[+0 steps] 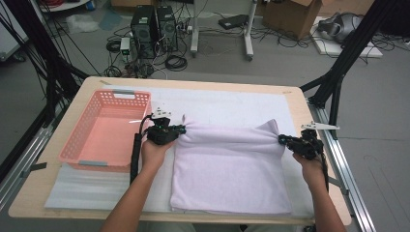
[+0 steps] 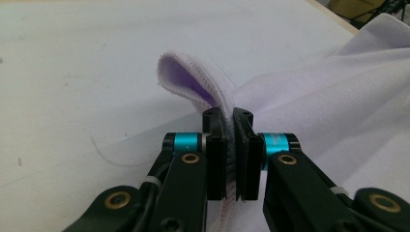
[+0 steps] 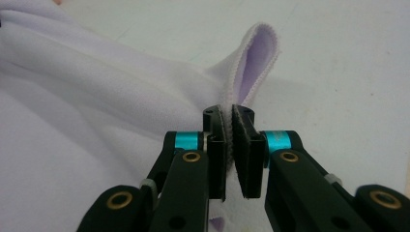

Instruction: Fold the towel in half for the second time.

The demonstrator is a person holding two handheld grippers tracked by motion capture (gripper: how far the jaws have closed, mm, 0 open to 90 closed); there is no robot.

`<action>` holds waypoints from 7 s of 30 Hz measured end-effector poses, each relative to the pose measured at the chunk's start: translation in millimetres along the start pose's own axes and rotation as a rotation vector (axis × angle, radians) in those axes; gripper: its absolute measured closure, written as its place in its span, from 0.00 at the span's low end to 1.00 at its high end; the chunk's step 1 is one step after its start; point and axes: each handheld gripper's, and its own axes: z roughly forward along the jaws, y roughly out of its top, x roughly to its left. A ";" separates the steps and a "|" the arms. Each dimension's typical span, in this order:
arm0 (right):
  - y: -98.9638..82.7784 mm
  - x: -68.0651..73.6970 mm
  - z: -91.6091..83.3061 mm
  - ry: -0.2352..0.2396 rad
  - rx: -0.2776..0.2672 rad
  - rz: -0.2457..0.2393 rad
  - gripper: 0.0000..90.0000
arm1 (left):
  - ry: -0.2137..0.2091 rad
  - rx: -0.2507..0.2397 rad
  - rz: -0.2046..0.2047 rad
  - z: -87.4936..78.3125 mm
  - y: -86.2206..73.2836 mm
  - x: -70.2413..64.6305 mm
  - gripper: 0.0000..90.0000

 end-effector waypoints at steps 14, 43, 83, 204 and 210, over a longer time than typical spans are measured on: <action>-36.0 20.3 -30.9 0.034 0.015 -0.035 0.94 | -0.053 0.005 0.039 -32.3 -46.8 -21.4 0.94; -5.0 11.3 43.5 -0.159 0.246 -0.062 0.67 | 0.001 0.131 0.006 27.3 -36.6 -1.7 0.61; -78.0 74.9 -82.3 -0.067 -0.057 -0.097 0.95 | -0.178 -0.062 0.093 -92.9 -91.4 -56.1 0.96; 4.9 8.2 39.8 -0.173 0.014 -0.030 0.67 | 0.035 -0.010 -0.101 18.8 -19.1 16.2 0.53; 0.8 11.4 13.3 -0.143 -0.055 -0.012 0.65 | -0.018 -0.036 -0.049 -1.3 -17.1 3.2 0.53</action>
